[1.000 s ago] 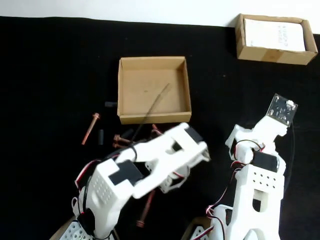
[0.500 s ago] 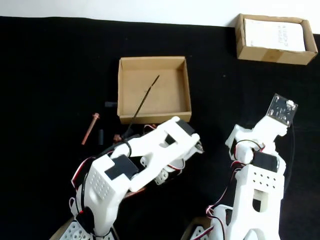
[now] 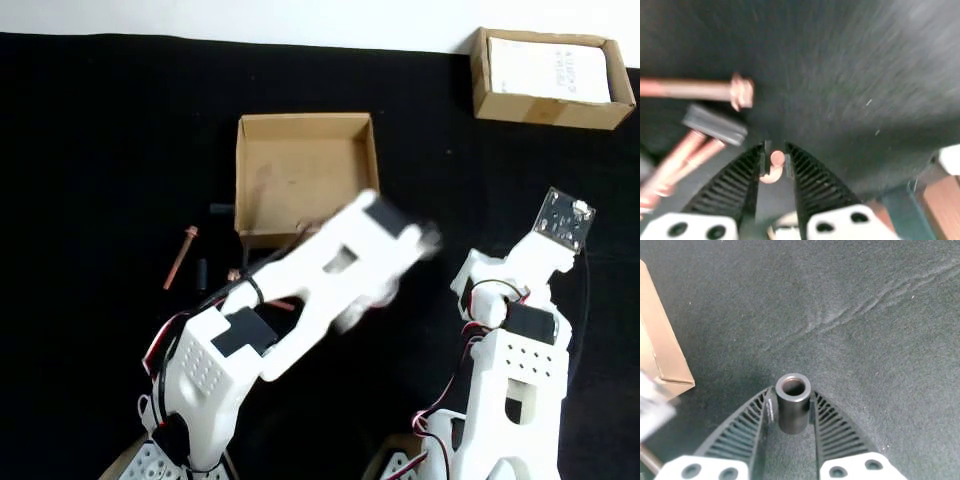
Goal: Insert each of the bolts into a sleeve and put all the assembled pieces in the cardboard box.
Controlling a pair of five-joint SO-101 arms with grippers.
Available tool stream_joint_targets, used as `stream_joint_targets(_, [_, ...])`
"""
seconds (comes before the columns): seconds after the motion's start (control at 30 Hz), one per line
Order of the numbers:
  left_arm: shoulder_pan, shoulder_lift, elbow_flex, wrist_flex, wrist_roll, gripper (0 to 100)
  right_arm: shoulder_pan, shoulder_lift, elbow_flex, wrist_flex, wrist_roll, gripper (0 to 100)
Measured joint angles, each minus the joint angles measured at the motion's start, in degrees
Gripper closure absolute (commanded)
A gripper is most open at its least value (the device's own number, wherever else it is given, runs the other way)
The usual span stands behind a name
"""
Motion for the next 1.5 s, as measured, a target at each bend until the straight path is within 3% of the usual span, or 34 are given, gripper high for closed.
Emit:
stream_joint_targets(0.23, [1.76, 0.00, -18.20, 0.62, 0.00, 99, 0.00, 0.00, 0.00, 0.00, 0.00, 99.1])
stream_joint_targets(0.4, [1.23, 0.00, -23.47, 0.79, -0.09, 99, 0.00, 0.00, 0.00, 0.00, 0.00, 99.1])
stream_joint_targets(0.73, [-3.34, 0.00, -9.58, 0.79, -1.14, 82, 0.00, 0.00, 0.00, 0.00, 2.81, 99.1])
stream_joint_targets(0.87, [-3.16, 0.00, -3.96, 0.79, -8.53, 81, 0.00, 0.00, 0.00, 0.00, 2.81, 99.1])
stream_joint_targets(1.2, [0.44, 0.00, -3.34, -2.20, -23.82, 81, 0.70, 0.00, 0.09, 0.00, 2.81, 99.1])
stream_joint_targets(1.5, [1.05, 1.32, -2.99, -9.14, -25.58, 81, 4.13, 0.00, 0.09, 0.00, 4.84, 99.1])
